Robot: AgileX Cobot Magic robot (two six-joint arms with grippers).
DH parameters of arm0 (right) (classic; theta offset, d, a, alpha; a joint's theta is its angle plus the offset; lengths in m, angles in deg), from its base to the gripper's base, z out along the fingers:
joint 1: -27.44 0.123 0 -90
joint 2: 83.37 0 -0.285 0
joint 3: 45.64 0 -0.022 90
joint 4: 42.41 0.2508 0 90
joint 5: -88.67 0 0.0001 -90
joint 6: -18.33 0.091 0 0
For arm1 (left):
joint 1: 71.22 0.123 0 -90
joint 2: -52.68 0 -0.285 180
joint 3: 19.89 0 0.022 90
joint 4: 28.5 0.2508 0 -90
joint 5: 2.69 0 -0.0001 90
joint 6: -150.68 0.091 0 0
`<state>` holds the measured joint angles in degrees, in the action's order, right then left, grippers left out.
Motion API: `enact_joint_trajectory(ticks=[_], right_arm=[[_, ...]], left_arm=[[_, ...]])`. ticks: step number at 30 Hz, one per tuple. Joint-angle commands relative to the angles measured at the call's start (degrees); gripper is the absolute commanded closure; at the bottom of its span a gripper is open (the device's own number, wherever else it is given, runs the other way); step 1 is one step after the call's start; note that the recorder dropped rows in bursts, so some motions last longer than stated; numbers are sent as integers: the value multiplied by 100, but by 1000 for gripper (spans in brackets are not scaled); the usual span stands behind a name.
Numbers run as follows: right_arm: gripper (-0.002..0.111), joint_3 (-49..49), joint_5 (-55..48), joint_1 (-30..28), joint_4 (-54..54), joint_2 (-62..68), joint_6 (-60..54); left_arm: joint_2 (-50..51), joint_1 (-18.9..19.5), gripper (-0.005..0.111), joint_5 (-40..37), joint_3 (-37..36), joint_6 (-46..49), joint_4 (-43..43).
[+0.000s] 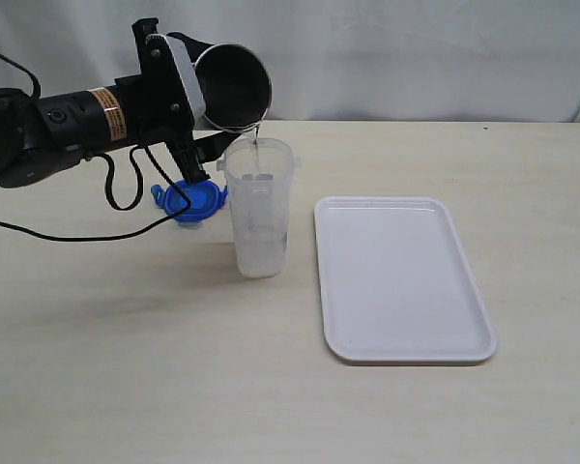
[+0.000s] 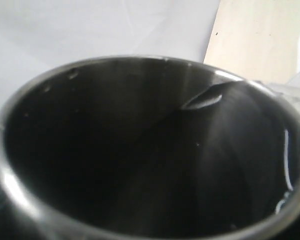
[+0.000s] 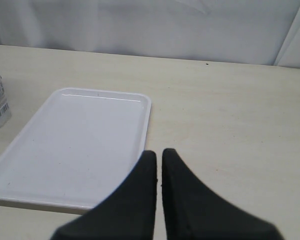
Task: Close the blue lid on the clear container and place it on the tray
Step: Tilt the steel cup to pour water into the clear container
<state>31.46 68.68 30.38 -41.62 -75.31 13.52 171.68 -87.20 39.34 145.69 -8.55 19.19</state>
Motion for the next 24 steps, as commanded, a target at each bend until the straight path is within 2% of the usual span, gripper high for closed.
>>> enact_joint_trajectory(ticks=[1, 6, 24], right_arm=[[104, 12, 16, -25, 23, -28, 18], [104, 12, 16, -25, 23, -28, 18], [104, 12, 16, -25, 23, -28, 18]], left_arm=[[-83, -6, 107, 277, 89, 60, -182], [-83, -6, 107, 20, 89, 233, -182], [-83, -6, 107, 58, 89, 369, -182]])
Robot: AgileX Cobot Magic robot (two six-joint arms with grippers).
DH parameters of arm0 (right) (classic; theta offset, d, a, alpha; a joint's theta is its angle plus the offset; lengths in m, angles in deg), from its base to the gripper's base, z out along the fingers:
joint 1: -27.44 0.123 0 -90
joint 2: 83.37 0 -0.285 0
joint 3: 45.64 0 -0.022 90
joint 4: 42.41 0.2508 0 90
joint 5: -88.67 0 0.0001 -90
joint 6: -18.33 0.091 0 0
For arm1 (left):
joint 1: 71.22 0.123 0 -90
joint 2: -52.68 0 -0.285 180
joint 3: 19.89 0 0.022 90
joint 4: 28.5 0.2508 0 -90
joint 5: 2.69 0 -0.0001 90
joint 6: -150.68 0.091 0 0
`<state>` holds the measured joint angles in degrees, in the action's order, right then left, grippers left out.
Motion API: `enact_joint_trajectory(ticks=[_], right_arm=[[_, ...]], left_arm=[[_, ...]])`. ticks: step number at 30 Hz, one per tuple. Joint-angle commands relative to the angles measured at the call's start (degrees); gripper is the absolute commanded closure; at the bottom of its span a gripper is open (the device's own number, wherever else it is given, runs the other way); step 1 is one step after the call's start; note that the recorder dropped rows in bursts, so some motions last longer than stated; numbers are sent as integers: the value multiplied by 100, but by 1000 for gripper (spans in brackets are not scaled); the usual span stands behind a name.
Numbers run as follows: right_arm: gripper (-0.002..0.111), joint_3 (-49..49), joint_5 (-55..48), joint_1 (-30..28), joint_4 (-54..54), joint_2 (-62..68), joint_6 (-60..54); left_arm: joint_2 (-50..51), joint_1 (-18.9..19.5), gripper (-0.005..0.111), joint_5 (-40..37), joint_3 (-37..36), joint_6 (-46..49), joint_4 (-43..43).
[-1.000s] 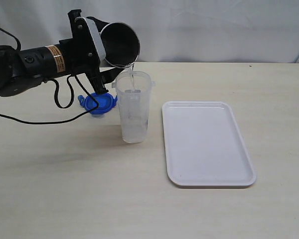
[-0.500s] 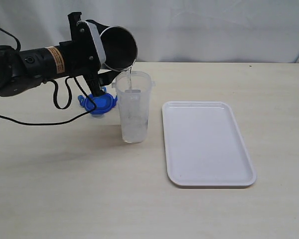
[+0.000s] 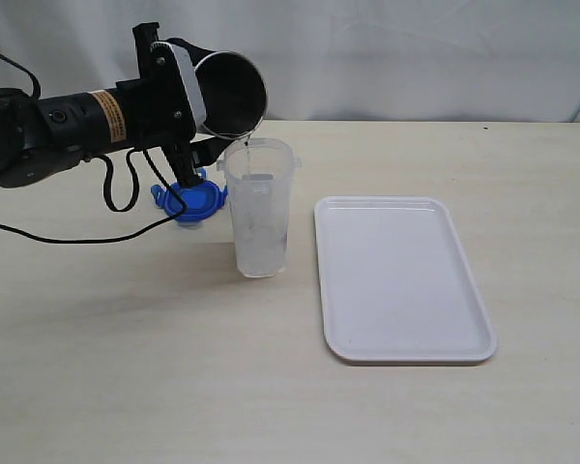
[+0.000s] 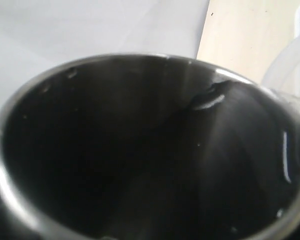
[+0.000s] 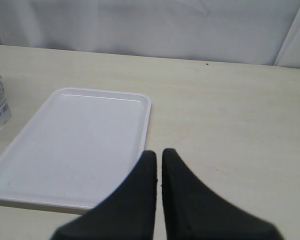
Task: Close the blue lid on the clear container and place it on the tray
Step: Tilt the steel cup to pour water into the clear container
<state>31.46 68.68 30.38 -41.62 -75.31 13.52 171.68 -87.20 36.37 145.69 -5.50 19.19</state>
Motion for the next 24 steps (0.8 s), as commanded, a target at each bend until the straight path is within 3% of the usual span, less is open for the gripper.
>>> enact_joint_trajectory(ticks=[1, 17, 24], right_arm=[[104, 12, 16, -25, 23, -28, 18], [104, 12, 16, -25, 23, -28, 18], [104, 12, 16, -25, 23, -28, 18]], left_arm=[[-83, -6, 107, 355, 89, 65, -182], [-83, -6, 107, 355, 89, 287, -182], [-83, -6, 107, 355, 89, -56, -182]])
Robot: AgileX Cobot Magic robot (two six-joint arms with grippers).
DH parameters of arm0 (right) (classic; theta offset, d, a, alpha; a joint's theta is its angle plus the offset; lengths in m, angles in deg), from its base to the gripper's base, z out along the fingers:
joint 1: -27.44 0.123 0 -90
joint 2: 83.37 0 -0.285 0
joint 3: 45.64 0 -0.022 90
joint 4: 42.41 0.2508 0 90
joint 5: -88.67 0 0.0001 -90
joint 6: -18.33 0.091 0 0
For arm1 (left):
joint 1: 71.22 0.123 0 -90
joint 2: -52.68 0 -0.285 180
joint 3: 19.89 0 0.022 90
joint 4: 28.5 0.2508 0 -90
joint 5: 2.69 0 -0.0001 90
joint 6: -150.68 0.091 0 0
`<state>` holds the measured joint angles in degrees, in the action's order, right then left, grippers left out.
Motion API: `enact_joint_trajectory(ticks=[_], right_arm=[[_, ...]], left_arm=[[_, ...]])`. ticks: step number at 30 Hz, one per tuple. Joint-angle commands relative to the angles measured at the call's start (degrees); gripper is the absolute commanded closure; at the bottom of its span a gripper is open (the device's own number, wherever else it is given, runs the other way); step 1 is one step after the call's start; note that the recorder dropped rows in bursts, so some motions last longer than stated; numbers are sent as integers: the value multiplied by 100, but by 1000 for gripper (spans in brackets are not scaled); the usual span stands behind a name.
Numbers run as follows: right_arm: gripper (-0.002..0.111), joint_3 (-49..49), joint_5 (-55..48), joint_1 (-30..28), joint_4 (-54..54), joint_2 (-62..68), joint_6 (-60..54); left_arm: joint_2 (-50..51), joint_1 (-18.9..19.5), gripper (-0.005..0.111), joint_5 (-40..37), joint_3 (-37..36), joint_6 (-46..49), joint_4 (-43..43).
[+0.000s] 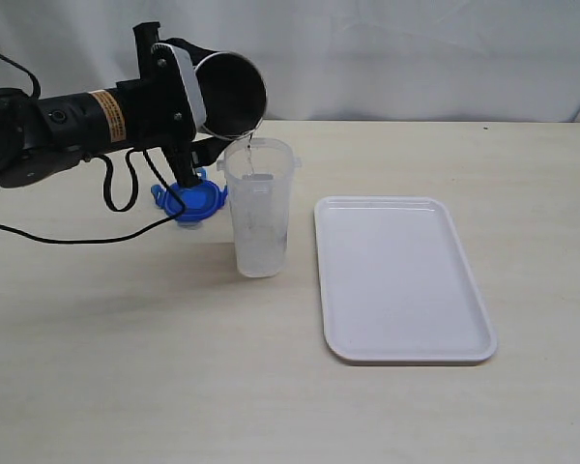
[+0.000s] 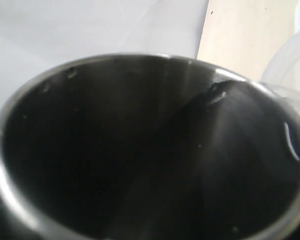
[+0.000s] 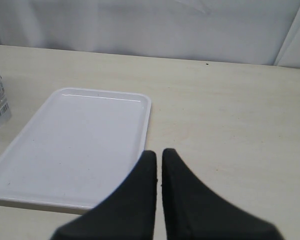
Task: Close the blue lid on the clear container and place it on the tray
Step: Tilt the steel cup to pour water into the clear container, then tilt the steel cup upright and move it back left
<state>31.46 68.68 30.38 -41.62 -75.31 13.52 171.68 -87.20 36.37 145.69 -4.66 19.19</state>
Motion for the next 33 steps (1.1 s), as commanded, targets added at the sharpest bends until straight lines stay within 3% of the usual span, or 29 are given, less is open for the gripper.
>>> enact_joint_trajectory(ticks=[1, 13, 21, 28, 33], right_arm=[[104, 12, 16, -25, 23, -28, 18], [104, 12, 16, -25, 23, -28, 18], [104, 12, 16, -25, 23, -28, 18], [104, 12, 16, -25, 23, -28, 18], [104, 12, 16, -25, 23, -28, 18]], left_arm=[[-83, -6, 107, 355, 89, -214, -182], [-83, -6, 107, 365, 89, -1775, -182], [-83, -6, 107, 341, 89, -3756, -238], [-83, 108, 107, 25, 89, -4468, -1671], [-83, 453, 107, -84, 199, -4743, -1921]])
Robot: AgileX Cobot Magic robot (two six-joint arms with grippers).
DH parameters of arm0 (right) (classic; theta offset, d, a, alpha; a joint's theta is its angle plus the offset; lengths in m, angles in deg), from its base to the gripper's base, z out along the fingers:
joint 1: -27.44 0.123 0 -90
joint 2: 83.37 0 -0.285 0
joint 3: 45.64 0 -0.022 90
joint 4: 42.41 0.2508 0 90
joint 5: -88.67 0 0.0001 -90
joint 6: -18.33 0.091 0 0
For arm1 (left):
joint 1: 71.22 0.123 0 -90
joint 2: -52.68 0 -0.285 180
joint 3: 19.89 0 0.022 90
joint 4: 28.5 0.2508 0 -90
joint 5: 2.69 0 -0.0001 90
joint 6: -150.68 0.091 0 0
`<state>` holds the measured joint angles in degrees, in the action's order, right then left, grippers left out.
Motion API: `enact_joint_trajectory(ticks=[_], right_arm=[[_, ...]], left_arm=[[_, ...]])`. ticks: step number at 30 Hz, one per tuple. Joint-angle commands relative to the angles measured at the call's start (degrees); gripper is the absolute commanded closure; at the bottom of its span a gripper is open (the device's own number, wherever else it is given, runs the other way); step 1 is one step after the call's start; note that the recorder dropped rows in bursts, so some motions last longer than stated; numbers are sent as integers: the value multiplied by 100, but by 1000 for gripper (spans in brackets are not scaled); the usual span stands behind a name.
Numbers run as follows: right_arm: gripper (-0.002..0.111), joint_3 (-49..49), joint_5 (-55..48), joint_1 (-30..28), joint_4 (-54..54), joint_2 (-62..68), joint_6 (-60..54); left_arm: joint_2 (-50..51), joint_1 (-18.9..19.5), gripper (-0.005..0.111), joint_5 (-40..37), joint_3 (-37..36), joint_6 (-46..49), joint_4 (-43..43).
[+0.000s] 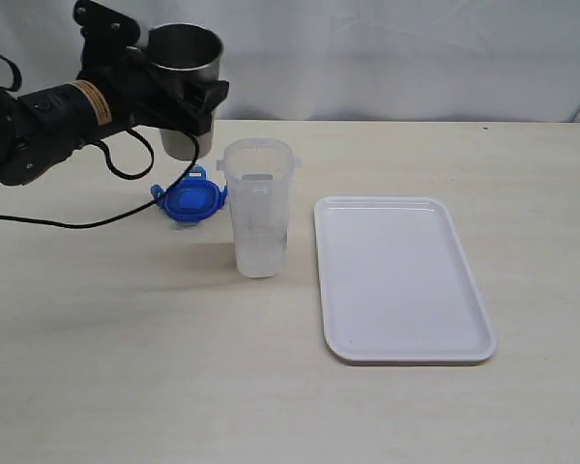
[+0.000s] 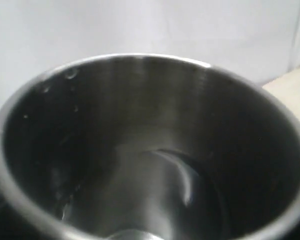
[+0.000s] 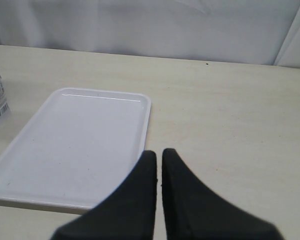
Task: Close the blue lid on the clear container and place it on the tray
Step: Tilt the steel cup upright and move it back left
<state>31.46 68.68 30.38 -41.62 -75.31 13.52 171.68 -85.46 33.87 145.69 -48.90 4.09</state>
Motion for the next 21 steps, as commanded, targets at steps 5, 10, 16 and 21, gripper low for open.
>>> enact_joint_trajectory(ticks=[5, 10, 16, 21], right_arm=[[104, 12, 16, -25, 23, -28, 18], [104, 12, 16, -25, 23, -28, 18], [104, 12, 16, -25, 23, -28, 18], [104, 12, 16, -25, 23, -28, 18]], left_arm=[[-83, 727, 107, -296, 544, -485, -375], [191, 1170, 107, -453, 923, -1130, -142], [944, 1500, 107, -463, 1474, -1857, 679], [1552, 1556, 107, -463, 1933, -1831, 709]])
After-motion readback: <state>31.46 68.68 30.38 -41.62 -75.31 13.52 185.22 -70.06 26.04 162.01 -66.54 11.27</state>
